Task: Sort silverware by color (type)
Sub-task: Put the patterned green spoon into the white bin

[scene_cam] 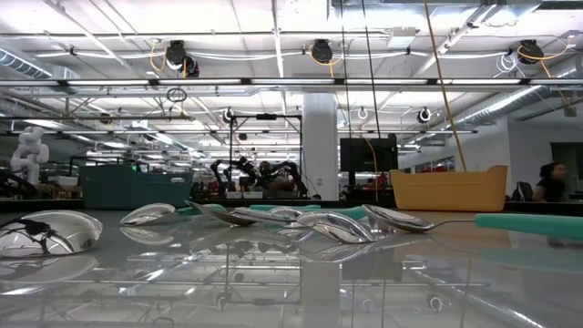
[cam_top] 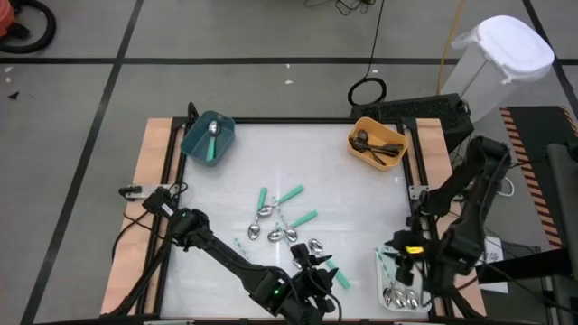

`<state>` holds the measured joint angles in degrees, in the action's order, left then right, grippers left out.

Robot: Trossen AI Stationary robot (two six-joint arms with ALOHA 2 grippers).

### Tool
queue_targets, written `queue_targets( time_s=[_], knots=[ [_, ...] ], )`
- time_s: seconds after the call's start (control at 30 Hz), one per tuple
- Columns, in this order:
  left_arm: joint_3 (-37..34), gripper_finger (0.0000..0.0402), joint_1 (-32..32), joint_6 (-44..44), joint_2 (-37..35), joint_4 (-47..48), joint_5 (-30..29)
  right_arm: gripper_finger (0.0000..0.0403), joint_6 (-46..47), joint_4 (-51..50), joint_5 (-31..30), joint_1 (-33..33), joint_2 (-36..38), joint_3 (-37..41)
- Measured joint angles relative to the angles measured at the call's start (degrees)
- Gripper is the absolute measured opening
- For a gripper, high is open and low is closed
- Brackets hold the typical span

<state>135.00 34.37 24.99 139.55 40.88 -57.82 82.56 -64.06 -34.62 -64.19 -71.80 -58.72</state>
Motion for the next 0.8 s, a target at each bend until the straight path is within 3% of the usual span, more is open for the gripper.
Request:
queue_targets(
  time_s=[0.47,0.8],
  knots=[
    [0.0,0.0177,0.0,1.2,0.0,0.1,2.2,0.0123,13.2,0.4,7.7,0.7,-12.7,0.0],
    [0.0,0.0177,0.0,0.8,0.0,0.0,2.3,0.0124,13.9,3.2,5.6,0.7,-14.0,0.0]
  ],
)
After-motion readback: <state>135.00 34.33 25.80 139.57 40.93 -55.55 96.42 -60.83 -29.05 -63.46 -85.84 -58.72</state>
